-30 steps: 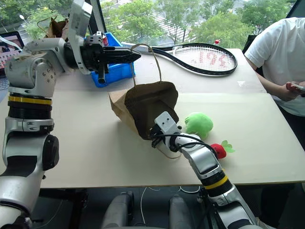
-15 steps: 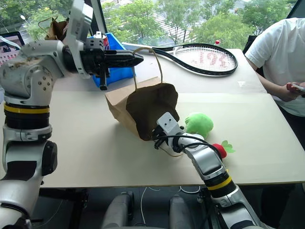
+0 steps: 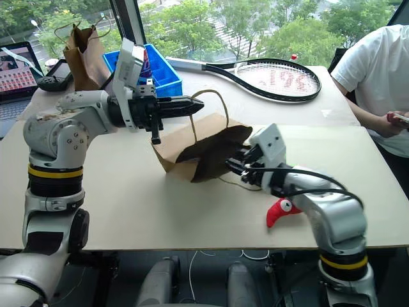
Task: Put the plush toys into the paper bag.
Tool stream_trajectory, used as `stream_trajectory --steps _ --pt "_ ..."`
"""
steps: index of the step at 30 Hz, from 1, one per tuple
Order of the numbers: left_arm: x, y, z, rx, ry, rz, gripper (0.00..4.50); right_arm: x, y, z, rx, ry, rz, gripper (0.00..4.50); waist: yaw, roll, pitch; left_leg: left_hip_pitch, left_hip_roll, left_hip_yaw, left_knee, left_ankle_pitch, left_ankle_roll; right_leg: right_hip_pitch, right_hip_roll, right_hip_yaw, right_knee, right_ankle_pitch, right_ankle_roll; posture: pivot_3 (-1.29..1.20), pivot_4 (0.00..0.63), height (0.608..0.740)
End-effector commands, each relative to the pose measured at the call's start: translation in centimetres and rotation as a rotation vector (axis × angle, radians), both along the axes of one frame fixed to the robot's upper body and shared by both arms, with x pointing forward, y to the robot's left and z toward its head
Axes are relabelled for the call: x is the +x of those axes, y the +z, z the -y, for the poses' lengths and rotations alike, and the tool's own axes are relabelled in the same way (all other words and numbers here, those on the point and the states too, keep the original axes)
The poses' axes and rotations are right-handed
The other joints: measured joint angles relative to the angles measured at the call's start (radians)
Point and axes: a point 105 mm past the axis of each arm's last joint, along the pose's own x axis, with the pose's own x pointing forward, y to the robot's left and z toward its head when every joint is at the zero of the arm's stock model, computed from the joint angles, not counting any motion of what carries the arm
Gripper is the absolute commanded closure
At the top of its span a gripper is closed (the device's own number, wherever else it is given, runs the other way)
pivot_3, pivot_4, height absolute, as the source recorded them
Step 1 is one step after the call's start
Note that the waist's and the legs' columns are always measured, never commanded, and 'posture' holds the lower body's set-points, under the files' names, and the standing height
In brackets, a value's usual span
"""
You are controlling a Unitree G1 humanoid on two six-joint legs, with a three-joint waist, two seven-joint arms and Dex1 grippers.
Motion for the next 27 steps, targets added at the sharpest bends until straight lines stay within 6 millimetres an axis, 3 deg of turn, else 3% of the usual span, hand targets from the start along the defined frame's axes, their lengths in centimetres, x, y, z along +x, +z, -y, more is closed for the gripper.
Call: stream_trajectory --steps 1,3,5,9,13,19,27 --pt "-1.2 1.2 0.5 -0.031 -0.038 0.035 4.5 -0.9 2.8 2.5 0.026 -0.059 0.04 1.33 0.001 0.0 0.0 0.0 0.0 0.0 0.0 0.0 0.0 0.0 0.0 0.0 0.0 0.0 0.0 0.0 0.15 0.735" --pt "-1.3 1.0 0.8 -0.034 -0.051 0.028 4.5 -0.3 3.6 4.6 0.047 -0.148 0.058 0.6 0.0 0.0 0.0 0.001 0.0 0.0 0.0 0.0 0.0 0.0 0.0 0.0 0.0 -0.001 -0.001 0.0 0.15 0.735" --pt "-1.1 1.0 0.9 -0.032 -0.048 0.029 4.5 0.0 3.3 4.8 0.066 -0.164 0.052 0.07 -0.001 0.0 0.0 0.001 0.0 0.0 0.0 0.0 0.0 0.0 0.0 0.0 0.0 -0.001 -0.002 0.0 0.15 0.735" --pt "-0.2 2.1 0.4 -0.044 0.0 0.051 4.5 -0.3 2.1 2.3 0.087 -0.08 0.018 0.07 -0.008 0.0 0.0 0.001 0.0 0.0 0.0 0.0 0.0 0.0 0.0 0.001 0.001 -0.001 -0.002 0.0 0.15 0.735" --pt "-0.2 3.3 -0.1 -0.07 0.01 0.056 4.5 -0.2 0.8 2.2 -0.038 -0.088 0.02 0.07 -0.011 0.0 0.0 0.001 0.0 0.0 0.0 0.0 0.0 0.0 0.0 0.001 0.001 -0.001 -0.001 0.0 0.15 0.735" --pt "-0.3 4.0 0.1 -0.091 0.012 0.059 4.5 0.1 -0.8 0.5 -0.135 -0.049 0.01 0.07 -0.011 0.0 0.0 0.001 -0.001 0.0 0.0 0.0 0.0 0.0 0.0 0.001 0.001 -0.002 -0.001 0.0 0.15 0.735" --pt "-0.1 7.1 -0.2 -0.138 0.034 0.107 4.5 1.7 -6.7 -2.4 -0.178 -0.081 -0.076 0.07 -0.011 0.0 0.0 0.001 -0.001 0.0 0.0 0.0 0.0 0.0 0.0 0.001 0.001 -0.002 -0.001 0.0 0.15 0.735"
